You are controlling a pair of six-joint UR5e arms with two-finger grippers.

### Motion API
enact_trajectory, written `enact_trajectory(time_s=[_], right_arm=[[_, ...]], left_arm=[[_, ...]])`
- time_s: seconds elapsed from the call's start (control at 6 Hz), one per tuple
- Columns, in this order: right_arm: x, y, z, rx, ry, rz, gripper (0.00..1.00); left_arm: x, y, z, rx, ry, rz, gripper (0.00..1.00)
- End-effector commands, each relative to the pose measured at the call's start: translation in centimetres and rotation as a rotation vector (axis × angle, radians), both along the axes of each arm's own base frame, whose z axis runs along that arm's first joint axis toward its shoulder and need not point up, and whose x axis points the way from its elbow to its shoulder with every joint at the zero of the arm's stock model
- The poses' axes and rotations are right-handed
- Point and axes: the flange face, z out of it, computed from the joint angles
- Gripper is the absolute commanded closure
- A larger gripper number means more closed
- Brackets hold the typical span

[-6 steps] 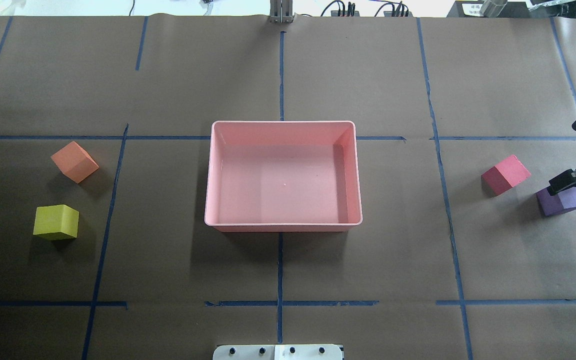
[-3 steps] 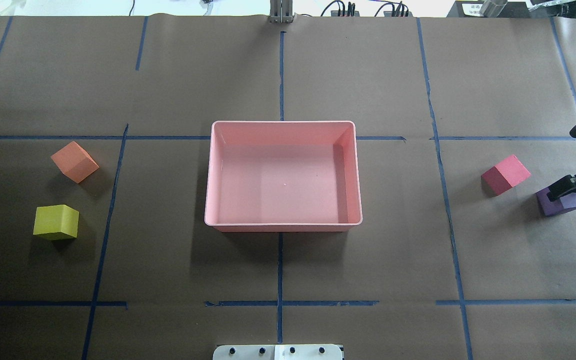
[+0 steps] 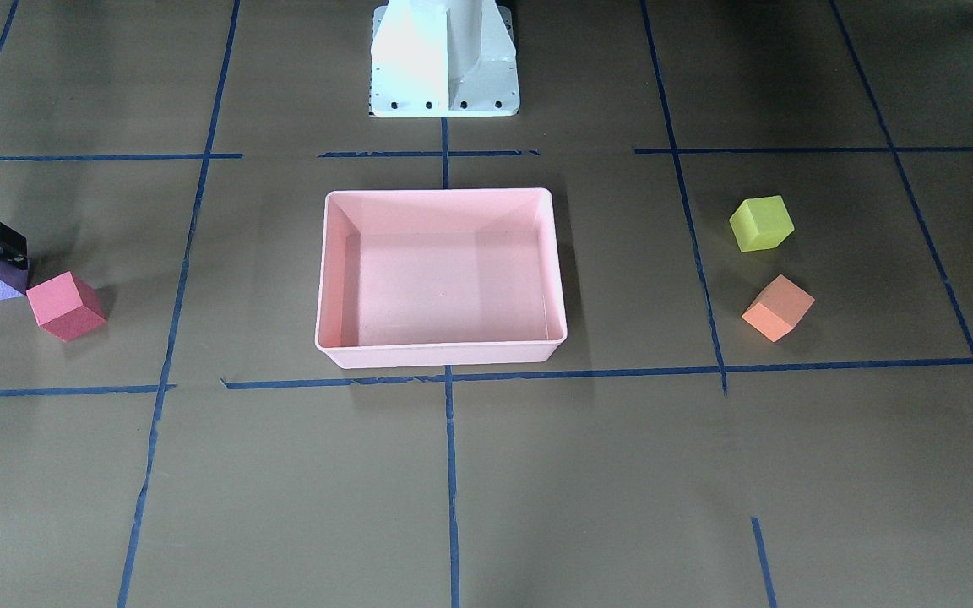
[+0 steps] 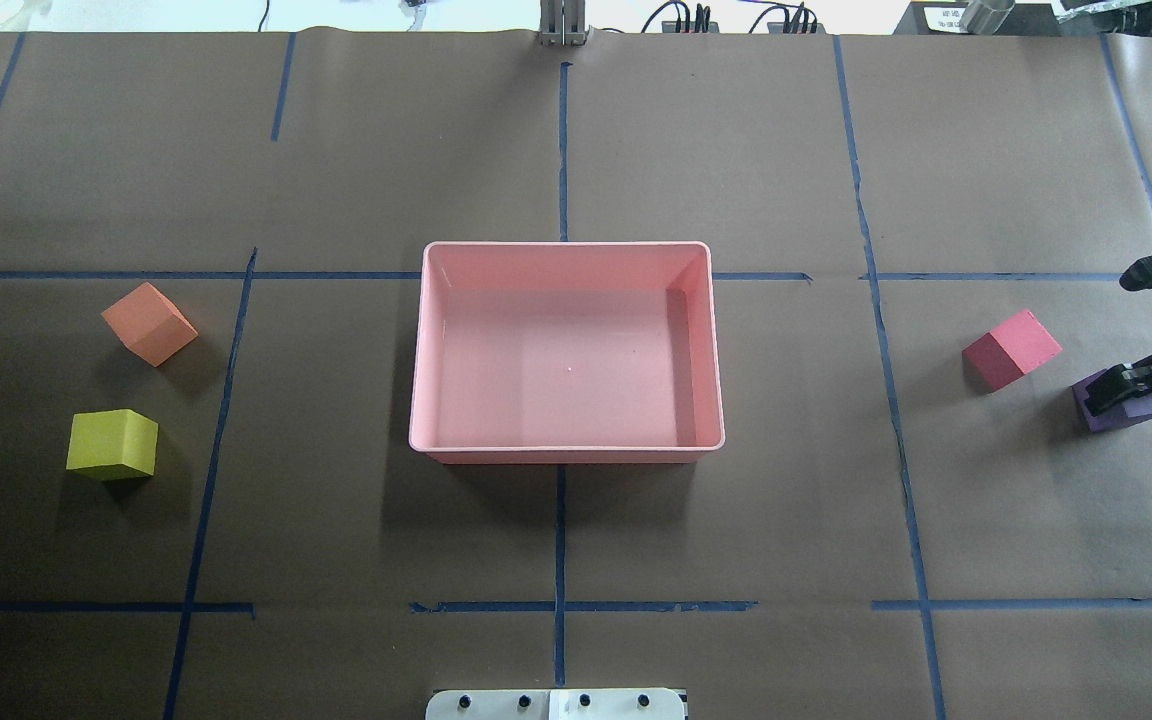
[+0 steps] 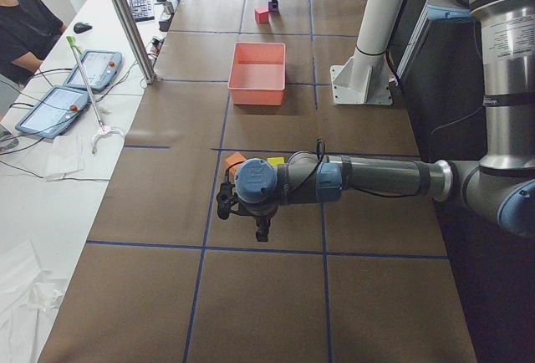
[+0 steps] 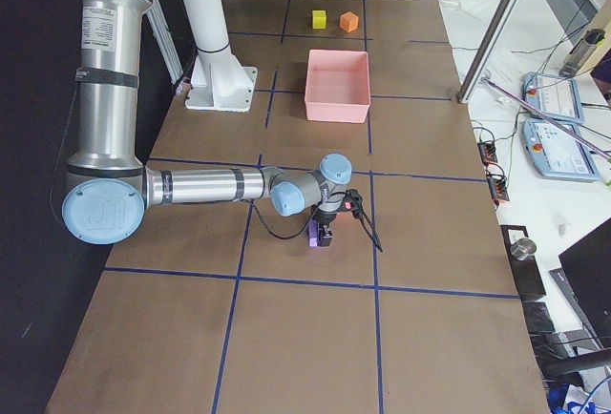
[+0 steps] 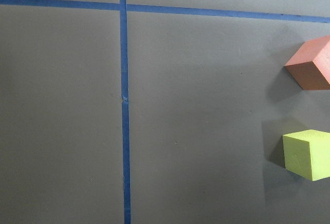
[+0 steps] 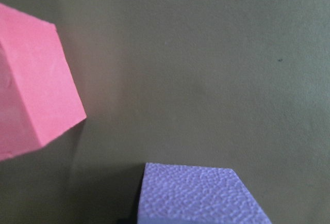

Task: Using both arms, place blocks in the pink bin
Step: 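Lower the right gripper onto the purple cube and close on it, then carry the purple cube with the right gripper into the pink bin and release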

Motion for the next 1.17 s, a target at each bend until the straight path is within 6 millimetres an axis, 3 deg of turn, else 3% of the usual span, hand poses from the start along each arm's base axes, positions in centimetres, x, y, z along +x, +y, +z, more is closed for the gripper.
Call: enact_trajectory(time_s=[0.0,0.17,0.33,0.5,0.67,1.0], right_arm=[[0.0,-0.1,-2.9,0.089,-0.062,0.005,0.85],[-0.1,0.1,-10.4,0.138,-0.138,0.066,0.87],[-3.0,1.9,-16.9,0.107,-0.232,0.087,0.85],[-6.8,1.4,-22.9,0.059,-0.312,0.132,0.85],[-13.0,1.8,-28.9,-0.017,-0.380,0.150,0.85],[-22.0,3.0,-39.4,-0.094,-0.480,0.206,0.85]], left_arm=[[-0.1,0.0,-0.1,0.004,0.000,0.000,0.00],[-0.1,-0.1,-0.2,0.031,-0.002,0.004,0.00],[0.0,0.2,-0.1,0.067,-0.003,0.006,0.00],[0.1,1.0,0.0,0.159,-0.005,0.009,0.00],[1.4,1.0,-0.5,0.225,-0.001,0.034,0.00],[2.6,0.8,-0.7,0.233,0.002,0.064,0.00]])
